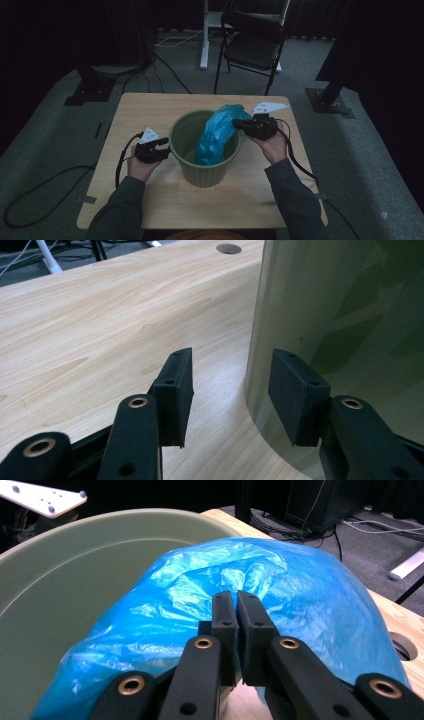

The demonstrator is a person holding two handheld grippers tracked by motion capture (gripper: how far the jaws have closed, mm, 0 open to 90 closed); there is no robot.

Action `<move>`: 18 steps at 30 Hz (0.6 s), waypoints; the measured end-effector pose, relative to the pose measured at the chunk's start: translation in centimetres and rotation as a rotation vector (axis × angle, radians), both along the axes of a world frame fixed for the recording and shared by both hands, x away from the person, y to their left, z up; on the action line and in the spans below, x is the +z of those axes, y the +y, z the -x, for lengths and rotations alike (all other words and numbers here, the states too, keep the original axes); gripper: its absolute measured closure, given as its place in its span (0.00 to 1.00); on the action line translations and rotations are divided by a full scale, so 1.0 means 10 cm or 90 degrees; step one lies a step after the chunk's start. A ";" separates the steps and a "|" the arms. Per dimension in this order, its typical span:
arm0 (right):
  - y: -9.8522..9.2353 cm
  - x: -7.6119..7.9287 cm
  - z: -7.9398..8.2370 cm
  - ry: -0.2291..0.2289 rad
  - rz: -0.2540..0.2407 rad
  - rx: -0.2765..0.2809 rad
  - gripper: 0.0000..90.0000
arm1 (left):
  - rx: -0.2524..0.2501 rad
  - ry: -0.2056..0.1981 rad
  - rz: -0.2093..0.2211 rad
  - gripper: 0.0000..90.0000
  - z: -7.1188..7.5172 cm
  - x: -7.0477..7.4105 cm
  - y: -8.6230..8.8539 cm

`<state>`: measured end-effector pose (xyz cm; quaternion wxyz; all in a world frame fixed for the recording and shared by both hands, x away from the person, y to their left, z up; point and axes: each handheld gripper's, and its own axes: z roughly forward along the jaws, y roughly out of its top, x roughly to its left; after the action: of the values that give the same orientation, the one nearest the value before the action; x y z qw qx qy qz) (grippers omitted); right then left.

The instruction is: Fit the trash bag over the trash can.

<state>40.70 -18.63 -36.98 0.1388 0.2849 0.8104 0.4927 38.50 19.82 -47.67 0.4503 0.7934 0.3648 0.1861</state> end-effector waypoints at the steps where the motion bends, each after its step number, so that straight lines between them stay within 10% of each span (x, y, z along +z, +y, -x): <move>1: -0.01 0.00 0.03 -0.003 0.001 0.001 0.97 | -0.001 0.000 0.001 0.59 0.00 0.00 0.00; 18: 0.02 -0.02 0.49 -0.012 0.018 0.057 0.95 | -0.004 -0.002 0.002 0.58 0.02 0.03 -0.03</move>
<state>35.82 -18.38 -37.16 0.1282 0.2415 0.8281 0.4894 38.27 19.55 -47.38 0.4528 0.7934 0.3619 0.1856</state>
